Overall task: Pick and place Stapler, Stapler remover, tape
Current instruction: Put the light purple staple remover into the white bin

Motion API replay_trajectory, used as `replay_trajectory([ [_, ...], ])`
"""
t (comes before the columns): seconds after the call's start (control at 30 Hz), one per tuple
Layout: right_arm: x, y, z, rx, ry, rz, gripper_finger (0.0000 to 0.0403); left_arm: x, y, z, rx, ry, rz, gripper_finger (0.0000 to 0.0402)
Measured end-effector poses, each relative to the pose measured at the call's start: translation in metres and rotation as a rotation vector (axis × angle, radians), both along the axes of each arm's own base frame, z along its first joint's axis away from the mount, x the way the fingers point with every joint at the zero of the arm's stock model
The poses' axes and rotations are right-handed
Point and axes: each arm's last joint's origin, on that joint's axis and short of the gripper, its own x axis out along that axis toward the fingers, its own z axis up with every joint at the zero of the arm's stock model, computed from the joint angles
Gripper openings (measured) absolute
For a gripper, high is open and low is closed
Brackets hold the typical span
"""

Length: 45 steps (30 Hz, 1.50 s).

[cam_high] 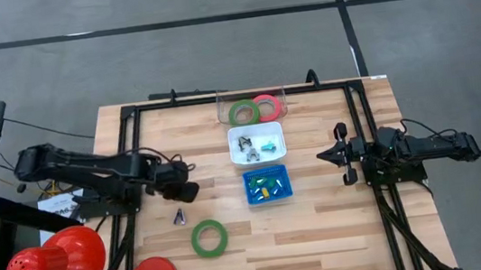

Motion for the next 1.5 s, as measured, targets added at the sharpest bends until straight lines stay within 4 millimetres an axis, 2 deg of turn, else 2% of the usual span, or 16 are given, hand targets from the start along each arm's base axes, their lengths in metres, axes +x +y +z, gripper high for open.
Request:
replay_trajectory([
  [0.17,0.000,0.000,0.000,0.000,0.000,0.001,0.0001,0.003,-0.008,-0.006,-0.049,0.055,0.124,0.0017],
  [0.3,0.000,0.000,0.000,0.000,0.000,0.000,0.0001,0.007,-0.012,-0.011,-0.103,0.090,0.195,0.0046],
  [0.7,0.000,0.000,0.000,0.000,0.000,0.000,0.0001,0.013,-0.016,-0.017,-0.165,0.113,0.288,0.0199],
  [0.9,0.000,0.000,0.000,0.000,0.000,0.000,0.0001,0.022,-0.016,-0.004,-0.161,0.060,0.291,0.0250],
  [1.07,0.000,0.000,0.000,0.000,0.000,0.000,0.0001,0.029,-0.017,0.006,-0.166,0.034,0.294,0.0260],
  [1.17,0.000,0.000,0.000,0.000,0.000,0.000,0.0001,0.033,-0.018,0.007,-0.150,0.091,0.294,0.0257],
  [1.5,0.000,0.000,0.000,0.000,0.000,0.000,0.0001,0.046,-0.021,-0.017,-0.116,0.256,0.292,0.0245],
])
